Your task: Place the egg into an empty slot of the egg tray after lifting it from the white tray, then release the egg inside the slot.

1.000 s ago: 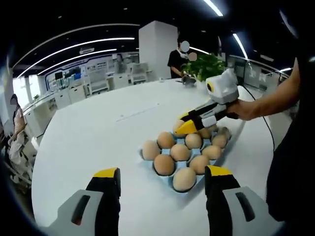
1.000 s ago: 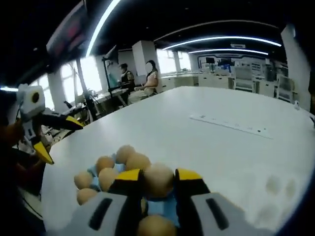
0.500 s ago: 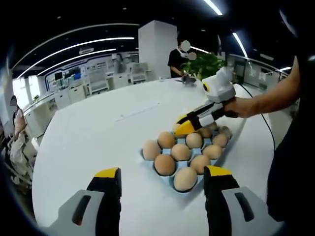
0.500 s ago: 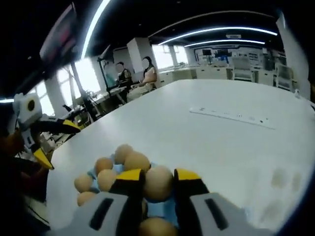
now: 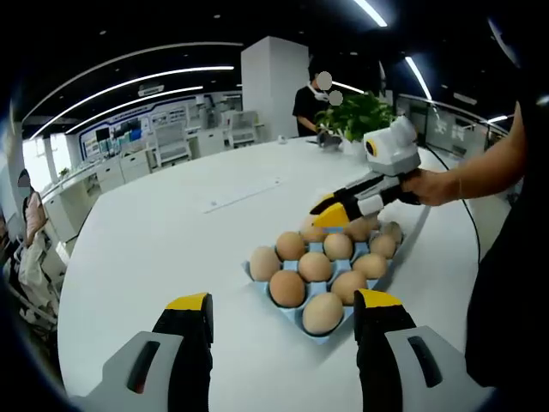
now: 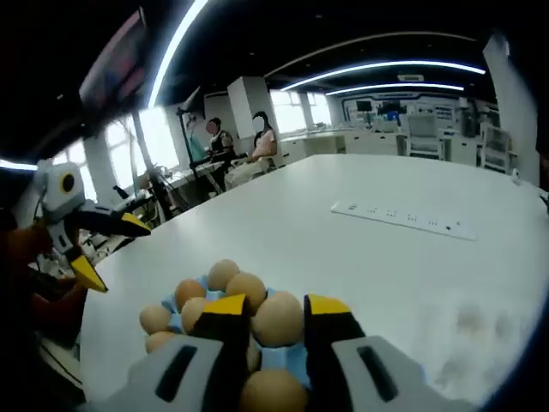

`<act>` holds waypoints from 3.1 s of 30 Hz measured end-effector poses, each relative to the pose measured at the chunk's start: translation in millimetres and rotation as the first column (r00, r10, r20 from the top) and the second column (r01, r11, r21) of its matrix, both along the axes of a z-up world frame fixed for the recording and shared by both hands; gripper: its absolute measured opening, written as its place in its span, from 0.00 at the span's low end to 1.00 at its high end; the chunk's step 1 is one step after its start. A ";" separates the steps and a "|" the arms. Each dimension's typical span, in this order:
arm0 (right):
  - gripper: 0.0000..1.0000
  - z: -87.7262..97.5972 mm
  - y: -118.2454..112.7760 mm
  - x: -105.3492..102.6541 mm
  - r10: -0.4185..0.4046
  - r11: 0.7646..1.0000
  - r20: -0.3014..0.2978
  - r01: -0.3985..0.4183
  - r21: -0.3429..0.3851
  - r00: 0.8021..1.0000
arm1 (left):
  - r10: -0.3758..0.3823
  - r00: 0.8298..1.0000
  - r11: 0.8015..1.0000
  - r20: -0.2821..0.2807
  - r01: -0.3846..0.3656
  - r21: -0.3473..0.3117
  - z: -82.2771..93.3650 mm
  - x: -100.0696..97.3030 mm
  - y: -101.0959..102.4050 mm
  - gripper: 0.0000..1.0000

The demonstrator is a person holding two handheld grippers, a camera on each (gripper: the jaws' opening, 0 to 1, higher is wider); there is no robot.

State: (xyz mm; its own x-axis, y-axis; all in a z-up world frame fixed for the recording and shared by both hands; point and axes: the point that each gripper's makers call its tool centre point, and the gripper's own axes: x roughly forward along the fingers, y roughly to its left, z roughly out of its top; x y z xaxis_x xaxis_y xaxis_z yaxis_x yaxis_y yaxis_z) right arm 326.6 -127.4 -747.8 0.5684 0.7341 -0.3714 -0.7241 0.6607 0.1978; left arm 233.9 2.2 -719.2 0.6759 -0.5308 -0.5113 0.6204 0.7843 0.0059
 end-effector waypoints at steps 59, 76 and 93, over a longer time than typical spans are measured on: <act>0.26 16.1 -288.7 22.7 -0.682 0.723 0.161 0.690 0.002 0.714 | -0.013 1.000 1.000 0.008 0.013 0.021 2.7 0.0 -5.4 0.66; 0.26 28.5 -203.3 27.4 -0.534 0.844 0.151 0.534 0.039 0.832 | -0.010 1.000 1.000 0.006 0.010 0.019 1.1 -1.7 -4.0 0.66; 0.26 22.5 -101.3 21.8 -0.309 0.951 0.150 0.309 0.025 0.939 | -0.005 1.000 1.000 0.003 0.005 0.014 0.6 -3.6 -3.3 0.65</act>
State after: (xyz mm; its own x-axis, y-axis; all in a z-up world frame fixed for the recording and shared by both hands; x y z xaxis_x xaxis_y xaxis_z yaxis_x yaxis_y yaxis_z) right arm 348.4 -228.7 -725.3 0.8162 0.5142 -0.2636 -0.5060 0.8563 0.1037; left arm 230.2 -1.1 -718.7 0.6748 -0.5268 -0.5169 0.6240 0.7812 0.0184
